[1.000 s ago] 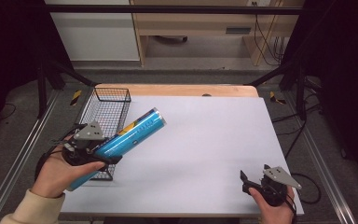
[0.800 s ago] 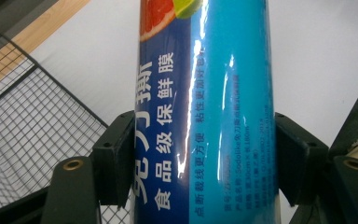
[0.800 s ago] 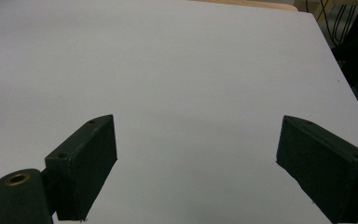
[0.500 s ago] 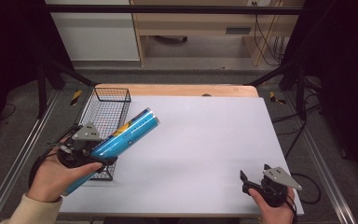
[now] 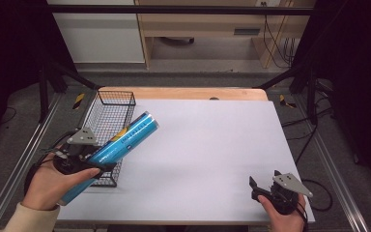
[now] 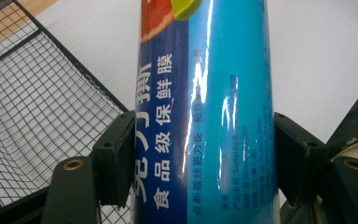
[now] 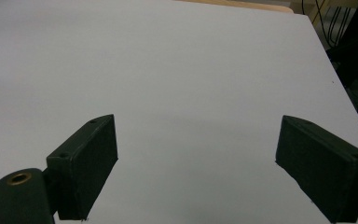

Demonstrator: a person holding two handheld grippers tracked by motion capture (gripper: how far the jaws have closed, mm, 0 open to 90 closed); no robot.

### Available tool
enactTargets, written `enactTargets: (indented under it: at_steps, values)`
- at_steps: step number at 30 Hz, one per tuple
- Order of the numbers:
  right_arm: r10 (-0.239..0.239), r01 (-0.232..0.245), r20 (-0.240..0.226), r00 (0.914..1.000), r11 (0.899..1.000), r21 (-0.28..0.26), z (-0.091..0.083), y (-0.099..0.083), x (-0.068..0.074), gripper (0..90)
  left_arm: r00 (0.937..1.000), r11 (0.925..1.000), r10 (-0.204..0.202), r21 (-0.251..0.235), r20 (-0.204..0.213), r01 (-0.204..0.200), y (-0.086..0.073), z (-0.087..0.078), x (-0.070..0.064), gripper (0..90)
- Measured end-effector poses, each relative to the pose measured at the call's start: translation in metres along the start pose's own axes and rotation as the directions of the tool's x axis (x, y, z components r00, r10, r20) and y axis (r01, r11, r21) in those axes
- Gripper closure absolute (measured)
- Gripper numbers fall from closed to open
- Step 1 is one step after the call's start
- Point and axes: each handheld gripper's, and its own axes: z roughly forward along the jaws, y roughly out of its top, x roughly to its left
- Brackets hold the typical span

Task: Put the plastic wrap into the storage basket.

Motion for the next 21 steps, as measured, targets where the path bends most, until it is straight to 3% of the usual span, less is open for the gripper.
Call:
enactTargets:
  at_steps: [4, 10, 16, 21]
  values:
    - [0.002, -0.002, 0.003, 1.0000, 1.000, -0.002, 0.000, 0.000, 0.000, 13.0, 0.9996, 0.9998, -0.016, 0.008, -0.024, 0.016, -0.002, -0.001, 0.003, 32.2]
    - [0.007, -0.007, -0.001, 1.0000, 1.000, -0.003, 0.000, 0.000, 0.000, 13.0, 0.9985, 0.9984, -0.054, 0.016, -0.010, 0.054, -0.005, 0.001, 0.014, 32.2]
    - [0.010, -0.010, 0.000, 1.0000, 1.000, -0.003, 0.000, 0.000, 0.000, 13.2, 0.9943, 0.9949, -0.094, 0.030, -0.049, 0.096, -0.010, 0.002, 0.023, 32.2]
    - [0.009, -0.009, 0.002, 1.0000, 1.000, -0.001, 0.000, 0.000, 0.000, 13.3, 0.9922, 0.9922, -0.115, 0.043, -0.050, 0.117, -0.013, 0.003, 0.032, 32.2]
